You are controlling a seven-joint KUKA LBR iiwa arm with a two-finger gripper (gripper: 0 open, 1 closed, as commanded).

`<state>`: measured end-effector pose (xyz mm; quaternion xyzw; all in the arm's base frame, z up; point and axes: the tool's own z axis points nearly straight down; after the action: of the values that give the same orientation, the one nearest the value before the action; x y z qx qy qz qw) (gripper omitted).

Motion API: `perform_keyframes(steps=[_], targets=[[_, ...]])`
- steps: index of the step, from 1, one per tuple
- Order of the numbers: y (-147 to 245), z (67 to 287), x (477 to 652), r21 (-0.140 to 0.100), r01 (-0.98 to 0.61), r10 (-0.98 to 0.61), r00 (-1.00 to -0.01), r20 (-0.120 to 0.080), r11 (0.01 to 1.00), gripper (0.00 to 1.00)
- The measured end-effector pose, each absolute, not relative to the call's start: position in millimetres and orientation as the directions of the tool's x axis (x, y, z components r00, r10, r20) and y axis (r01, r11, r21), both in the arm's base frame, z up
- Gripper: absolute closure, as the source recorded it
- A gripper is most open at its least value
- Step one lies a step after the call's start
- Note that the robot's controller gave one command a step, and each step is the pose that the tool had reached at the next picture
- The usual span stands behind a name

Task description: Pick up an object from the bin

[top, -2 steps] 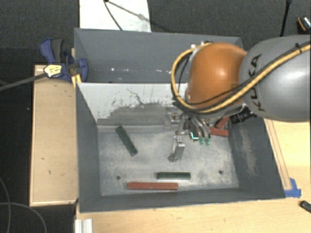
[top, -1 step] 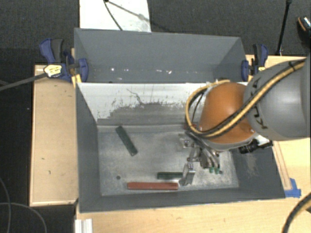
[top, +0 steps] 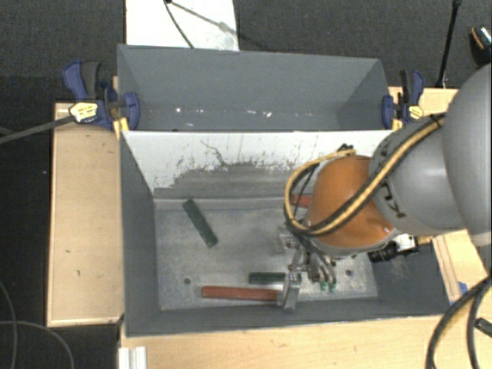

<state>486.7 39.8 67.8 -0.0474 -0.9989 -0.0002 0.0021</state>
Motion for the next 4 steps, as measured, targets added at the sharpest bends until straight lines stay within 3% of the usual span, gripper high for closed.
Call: perform_keyframes(steps=[1, 2, 3, 4], targets=[[41, 73, 488.6, 0.002, 0.097, 0.097, -0.995, -0.001, 0.995, 1.00], [55, 73, 499.6, -0.001, 0.131, 0.131, -0.991, -0.001, 0.991, 1.00], [55, 71, 499.6, 0.001, 0.134, 0.134, -0.991, -0.003, 0.991, 0.00], [56, 72, 500.1, 0.002, 0.136, 0.136, -0.991, -0.005, 0.991, 1.00]])
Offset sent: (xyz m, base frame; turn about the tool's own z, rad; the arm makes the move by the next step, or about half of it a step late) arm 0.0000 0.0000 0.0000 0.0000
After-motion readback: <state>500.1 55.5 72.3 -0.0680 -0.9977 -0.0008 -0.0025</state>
